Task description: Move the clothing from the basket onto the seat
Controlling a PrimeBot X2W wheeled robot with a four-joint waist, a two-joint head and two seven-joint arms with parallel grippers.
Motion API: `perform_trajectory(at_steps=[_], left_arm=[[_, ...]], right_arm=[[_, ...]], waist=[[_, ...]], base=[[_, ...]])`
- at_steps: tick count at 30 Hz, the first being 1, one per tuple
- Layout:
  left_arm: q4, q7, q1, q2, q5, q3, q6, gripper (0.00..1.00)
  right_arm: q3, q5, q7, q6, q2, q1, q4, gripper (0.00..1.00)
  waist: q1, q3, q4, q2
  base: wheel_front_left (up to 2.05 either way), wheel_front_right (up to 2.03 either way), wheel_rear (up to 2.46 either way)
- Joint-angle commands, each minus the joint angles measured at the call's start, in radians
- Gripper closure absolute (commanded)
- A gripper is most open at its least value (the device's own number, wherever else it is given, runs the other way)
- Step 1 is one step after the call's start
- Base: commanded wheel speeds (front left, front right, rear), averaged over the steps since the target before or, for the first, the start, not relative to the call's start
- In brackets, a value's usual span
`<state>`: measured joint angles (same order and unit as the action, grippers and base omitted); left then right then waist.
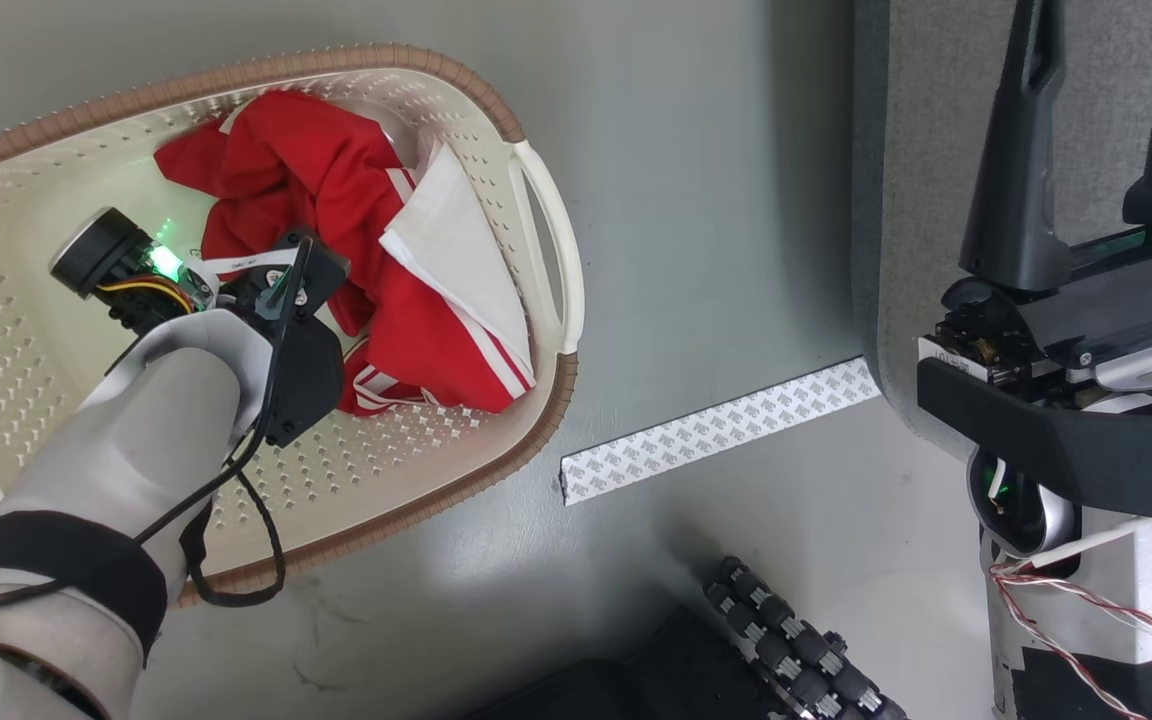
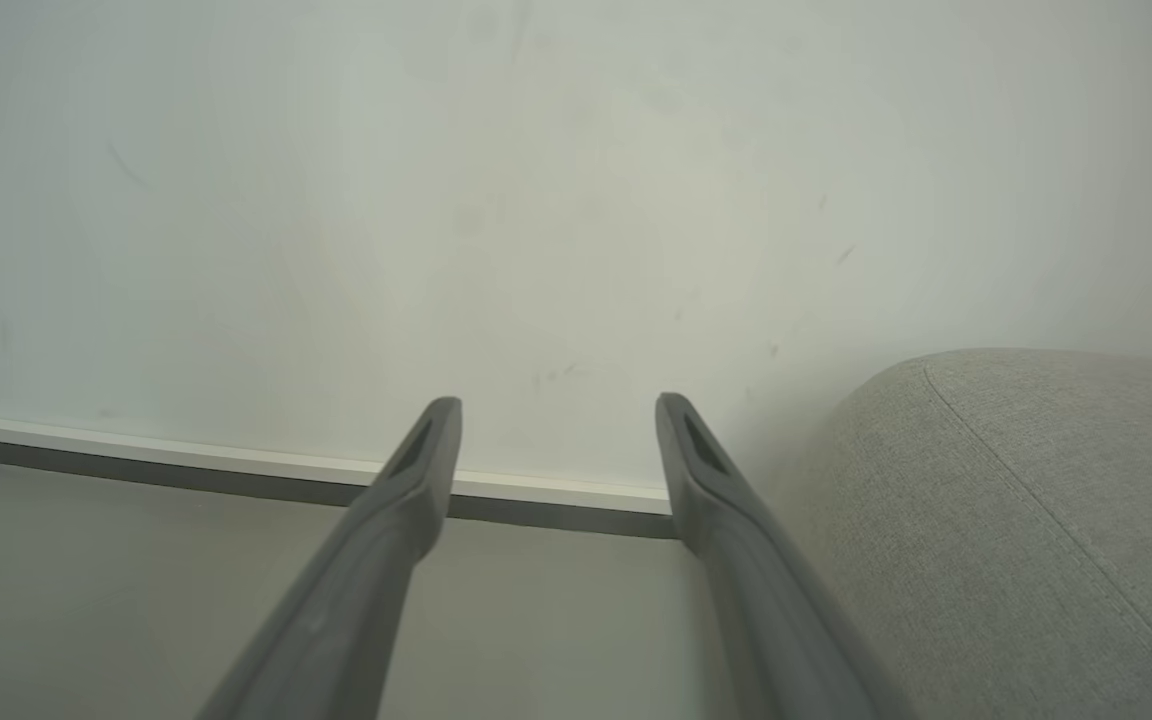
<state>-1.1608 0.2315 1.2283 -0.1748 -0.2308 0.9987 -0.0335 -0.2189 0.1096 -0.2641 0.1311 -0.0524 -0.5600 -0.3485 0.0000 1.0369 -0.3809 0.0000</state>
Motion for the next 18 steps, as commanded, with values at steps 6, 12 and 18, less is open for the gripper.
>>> perform_trajectory(at_steps=[6, 12, 18], left_arm=[[0.065, 0.031, -0.051, -0.029, -0.001, -0.002, 0.035, 1.0], [0.166, 0.034, -0.107, -0.049, -0.015, -0.023, 0.064, 1.0], [0.315, 0.034, -0.198, -0.065, -0.04, -0.062, 0.102, 1.0]], right_arm=[[0.008, -0.002, -0.001, -0.001, 0.003, 0.008, 0.004, 0.0], [0.017, -0.009, -0.001, -0.001, 0.003, 0.022, 0.014, 0.0], [0.019, -0.046, -0.001, -0.001, 0.002, 0.051, 0.03, 0.0]], waist=[[0.0, -0.054, 0.036, 0.0], [0.0, -0.101, 0.067, 0.0], [0.0, -0.186, 0.112, 0.0]], base=[[0.0, 0.0, 0.0], [0.0, 0.0, 0.0], [0.0, 0.0, 0.0]])
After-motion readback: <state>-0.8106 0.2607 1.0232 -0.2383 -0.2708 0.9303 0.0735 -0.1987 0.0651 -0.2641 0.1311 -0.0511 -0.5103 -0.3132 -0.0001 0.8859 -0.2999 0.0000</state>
